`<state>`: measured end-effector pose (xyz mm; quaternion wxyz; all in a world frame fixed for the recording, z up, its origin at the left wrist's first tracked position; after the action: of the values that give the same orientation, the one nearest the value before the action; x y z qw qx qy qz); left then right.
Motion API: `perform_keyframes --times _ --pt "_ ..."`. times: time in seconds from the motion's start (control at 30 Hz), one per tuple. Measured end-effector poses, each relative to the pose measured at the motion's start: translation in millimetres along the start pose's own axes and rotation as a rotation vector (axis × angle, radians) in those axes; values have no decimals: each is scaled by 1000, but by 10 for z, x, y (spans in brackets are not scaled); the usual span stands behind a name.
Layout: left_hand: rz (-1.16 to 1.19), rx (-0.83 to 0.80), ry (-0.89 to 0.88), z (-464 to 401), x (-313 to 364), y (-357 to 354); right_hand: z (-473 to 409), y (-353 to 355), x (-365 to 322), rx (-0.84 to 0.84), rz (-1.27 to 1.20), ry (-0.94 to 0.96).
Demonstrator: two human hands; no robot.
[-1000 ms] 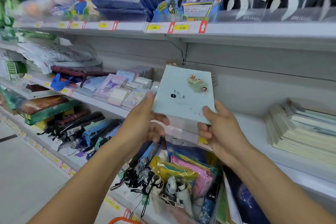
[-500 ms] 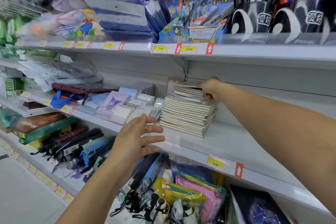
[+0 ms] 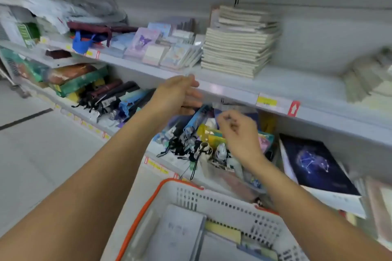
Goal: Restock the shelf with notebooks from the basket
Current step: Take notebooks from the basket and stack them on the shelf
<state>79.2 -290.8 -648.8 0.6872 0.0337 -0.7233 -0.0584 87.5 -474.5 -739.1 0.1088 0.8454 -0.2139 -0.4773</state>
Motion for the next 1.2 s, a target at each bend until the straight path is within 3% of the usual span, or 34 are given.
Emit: perform_keyframes --times 0.07,0.13,0.23,0.3,0.4,0.47,0.6,0.67,0.77,0.83,0.9,0.97,1.1,1.2 --pt "-284 -98 31 132 -279 -93 900 -637 520 -429 7 -352" --pt "-726 -333 24 352 -612 -202 1707 -991 907 -667 30 -652" --pt "-1326 -707 171 780 -1140 -182 2381 -1131 1249 -725 116 -751" --pt "-1495 -859 361 1024 -1376 -42 2535 -1157 1427 -674 31 -873" --pt "-1494 -925 550 1254 -1529 140 2602 -1212 1531 -556 -229 -1149" --pt "-1544 -889 515 1241 -1549 156 2620 -1323 1551 -509 -302 -1177" --pt "-1533 -861 452 1017 -1563 -70 2653 -1474 1605 -378 -115 -1049" --pt "-1428 -796 296 870 -1462 -231 2661 -1523 1659 -333 -118 -1021" --pt "-1314 -727 182 737 -1362 -304 2645 -1591 1802 -225 -294 -1160" --pt "-1458 -802 253 720 -1432 -241 2618 -1597 1902 -152 -352 -1295" --pt "-1549 -886 369 730 -1517 -166 2603 -1607 1971 -161 -330 -1344" --pt "-1473 -900 427 718 -1534 -128 2625 -1629 2009 -210 -273 -1321" --pt "-1340 -819 388 624 -1526 -49 2641 -1650 1967 -332 -181 -1211" --pt "-1320 -830 411 624 -1572 -20 2490 -1604 1826 -368 -244 -1112"
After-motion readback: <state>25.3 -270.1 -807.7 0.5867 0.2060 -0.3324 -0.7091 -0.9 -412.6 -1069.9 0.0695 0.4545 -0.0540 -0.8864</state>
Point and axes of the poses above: each hand's wrist, its own z-axis away from the middle knuckle, its own y-axis out of the back of the hand, x = y × z, the point moved 5 cm from there along -z, towards the middle knuckle, and after that the axes turned 2 degrees about -z, right-handed, at the moved point
